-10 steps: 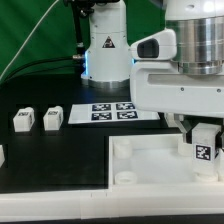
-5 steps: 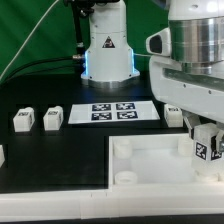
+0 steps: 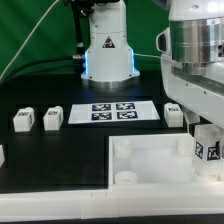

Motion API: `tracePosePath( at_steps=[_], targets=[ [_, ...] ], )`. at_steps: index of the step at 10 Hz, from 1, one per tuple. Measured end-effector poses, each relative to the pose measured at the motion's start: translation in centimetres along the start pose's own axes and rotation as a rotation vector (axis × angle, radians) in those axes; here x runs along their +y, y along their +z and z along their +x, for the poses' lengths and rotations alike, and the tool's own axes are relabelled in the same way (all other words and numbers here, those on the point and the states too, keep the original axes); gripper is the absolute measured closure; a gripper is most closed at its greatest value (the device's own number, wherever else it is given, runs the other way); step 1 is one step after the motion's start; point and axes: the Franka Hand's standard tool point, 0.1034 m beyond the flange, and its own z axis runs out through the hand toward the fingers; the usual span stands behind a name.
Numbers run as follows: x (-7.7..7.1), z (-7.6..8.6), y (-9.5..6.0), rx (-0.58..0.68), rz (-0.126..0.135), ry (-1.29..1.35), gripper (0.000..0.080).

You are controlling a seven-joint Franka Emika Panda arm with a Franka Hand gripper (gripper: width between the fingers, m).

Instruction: Assemble one leg

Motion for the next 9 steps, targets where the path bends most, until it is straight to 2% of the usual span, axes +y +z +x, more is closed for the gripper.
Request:
tracePosePath(
  at_steps=[1,3,9],
  targets=[
    [0.0,0.0,0.0,0.0,0.0,-0.003,0.0164],
    [0.13,0.0,0.07,0.001,-0.007,-0.119,0.0152],
    [0.27,-0.17,0.2,0.006,-0.016,-0.785,0.0151]
  ],
)
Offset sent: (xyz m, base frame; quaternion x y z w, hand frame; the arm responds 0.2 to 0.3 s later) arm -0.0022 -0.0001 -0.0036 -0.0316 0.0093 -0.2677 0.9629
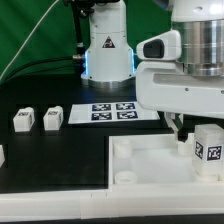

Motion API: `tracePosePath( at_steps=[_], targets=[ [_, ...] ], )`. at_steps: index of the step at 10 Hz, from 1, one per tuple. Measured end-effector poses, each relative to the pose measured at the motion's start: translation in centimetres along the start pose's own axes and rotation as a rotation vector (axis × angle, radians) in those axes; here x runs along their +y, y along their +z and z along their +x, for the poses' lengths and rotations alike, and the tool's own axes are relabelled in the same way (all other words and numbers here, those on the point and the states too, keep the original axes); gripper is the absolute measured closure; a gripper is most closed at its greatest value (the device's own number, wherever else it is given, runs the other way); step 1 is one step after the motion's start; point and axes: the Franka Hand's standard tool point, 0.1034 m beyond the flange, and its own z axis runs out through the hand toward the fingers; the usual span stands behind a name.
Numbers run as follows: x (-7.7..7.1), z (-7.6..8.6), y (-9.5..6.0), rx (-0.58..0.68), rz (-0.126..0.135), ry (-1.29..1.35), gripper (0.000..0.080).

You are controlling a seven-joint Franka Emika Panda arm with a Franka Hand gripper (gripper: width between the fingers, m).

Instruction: Assemble one leg

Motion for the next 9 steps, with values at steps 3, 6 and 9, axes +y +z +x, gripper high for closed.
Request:
tracePosePath(
  at_steps=[3,6,9],
  targets=[
    [0.22,0.24,-0.06,0.006,-0.014,-0.332,0.0151],
    [0.59,0.56,-0.1,0.011,-0.039,-0.63,0.0151],
    [0.71,0.66,-0.11,0.011,-0.039,-0.635,0.0415]
  ],
)
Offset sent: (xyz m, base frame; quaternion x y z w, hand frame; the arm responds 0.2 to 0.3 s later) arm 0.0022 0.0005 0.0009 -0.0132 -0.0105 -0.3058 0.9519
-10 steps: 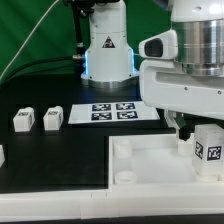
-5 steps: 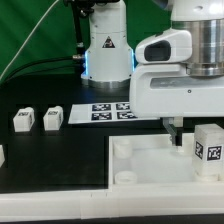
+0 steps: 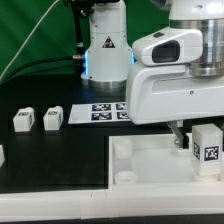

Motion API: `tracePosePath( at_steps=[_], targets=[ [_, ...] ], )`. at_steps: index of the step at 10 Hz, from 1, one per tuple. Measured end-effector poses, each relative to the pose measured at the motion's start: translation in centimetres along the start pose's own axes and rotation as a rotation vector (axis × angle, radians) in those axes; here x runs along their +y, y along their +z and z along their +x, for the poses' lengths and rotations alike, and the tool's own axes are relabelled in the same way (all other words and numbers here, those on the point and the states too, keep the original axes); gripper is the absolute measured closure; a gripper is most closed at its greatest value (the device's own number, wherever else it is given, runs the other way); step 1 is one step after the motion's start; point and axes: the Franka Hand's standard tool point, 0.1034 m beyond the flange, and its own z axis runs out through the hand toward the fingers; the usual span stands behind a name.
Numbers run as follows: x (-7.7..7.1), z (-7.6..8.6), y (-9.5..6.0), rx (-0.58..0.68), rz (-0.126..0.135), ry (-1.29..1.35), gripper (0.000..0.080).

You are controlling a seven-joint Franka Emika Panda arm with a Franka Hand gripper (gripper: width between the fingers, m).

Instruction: Assemble one leg

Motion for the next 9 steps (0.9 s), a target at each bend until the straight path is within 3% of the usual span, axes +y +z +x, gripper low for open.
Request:
tracePosePath(
  at_steps=[1,6,9],
  targets=[
    [0.01,0.0,0.0,0.0,0.0,0.0,0.0505],
    [-0.01,0.0,0.0,0.0,0.001,0.046,0.0505],
    [-0.11,-0.03,0.02,-0.001,0.003,0.336,0.0505]
  ],
)
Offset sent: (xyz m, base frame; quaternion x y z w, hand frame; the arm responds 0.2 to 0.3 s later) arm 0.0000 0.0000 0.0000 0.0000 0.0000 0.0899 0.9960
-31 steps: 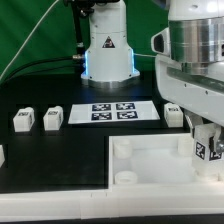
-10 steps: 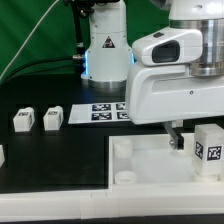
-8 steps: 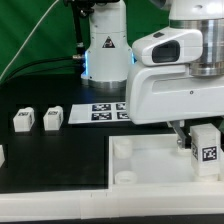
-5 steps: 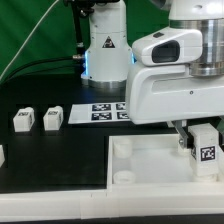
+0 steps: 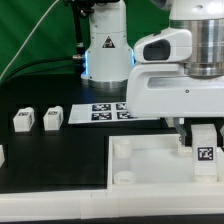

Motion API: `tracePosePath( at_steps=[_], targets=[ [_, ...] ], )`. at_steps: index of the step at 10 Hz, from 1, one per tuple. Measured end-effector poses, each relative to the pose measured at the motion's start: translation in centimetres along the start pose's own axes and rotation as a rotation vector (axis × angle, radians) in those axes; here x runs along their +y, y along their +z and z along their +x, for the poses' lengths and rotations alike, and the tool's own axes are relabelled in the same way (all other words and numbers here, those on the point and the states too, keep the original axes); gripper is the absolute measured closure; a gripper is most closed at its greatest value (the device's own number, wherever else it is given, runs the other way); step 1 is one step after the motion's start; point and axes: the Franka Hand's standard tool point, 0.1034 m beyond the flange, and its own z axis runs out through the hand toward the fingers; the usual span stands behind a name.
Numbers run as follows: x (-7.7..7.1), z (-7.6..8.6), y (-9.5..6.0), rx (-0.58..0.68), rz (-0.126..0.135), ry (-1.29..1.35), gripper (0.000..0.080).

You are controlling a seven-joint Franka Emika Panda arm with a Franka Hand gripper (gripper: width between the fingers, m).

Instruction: Assemble one leg

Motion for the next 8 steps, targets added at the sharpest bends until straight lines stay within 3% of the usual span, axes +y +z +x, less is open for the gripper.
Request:
tracePosePath(
  at_steps=[2,8],
  targets=[
    [-0.51,-0.33,0.22,-0.014,0.023,0.35,0.0505],
    [-1.21,-0.6,0.23,-0.032,0.025,0.982,0.0505]
  ],
)
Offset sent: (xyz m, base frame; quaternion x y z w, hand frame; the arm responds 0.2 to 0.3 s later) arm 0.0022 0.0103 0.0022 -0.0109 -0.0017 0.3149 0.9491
